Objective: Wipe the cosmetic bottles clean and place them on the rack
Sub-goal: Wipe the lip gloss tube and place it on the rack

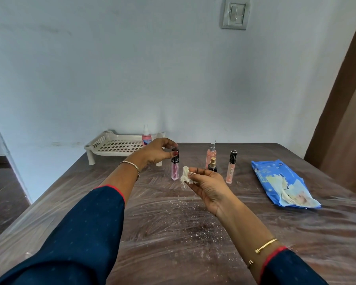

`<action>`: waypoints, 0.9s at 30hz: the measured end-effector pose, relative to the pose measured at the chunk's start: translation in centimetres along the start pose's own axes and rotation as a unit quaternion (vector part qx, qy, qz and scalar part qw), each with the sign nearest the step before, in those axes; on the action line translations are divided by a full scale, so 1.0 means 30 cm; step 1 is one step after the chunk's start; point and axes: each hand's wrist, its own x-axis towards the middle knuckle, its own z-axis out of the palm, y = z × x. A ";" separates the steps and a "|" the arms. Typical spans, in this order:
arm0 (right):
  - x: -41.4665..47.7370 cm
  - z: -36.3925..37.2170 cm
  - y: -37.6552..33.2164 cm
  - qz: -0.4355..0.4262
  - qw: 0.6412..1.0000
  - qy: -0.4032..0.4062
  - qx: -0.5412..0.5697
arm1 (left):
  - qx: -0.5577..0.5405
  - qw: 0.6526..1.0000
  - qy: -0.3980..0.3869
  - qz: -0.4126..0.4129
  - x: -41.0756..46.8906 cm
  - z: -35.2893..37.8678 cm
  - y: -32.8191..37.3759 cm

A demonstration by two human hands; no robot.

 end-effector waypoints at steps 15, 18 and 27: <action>-0.004 -0.029 -0.009 0.004 1.000 0.019 0.017 | -0.055 0.997 0.049 0.012 -0.038 0.020 0.012; -0.017 -0.045 -0.015 -0.001 0.998 0.046 0.040 | -0.116 0.992 0.050 0.015 -0.090 0.010 0.033; -0.153 -0.053 -0.023 -0.005 0.995 0.028 0.091 | -0.176 0.984 -0.014 0.029 -0.298 0.033 0.073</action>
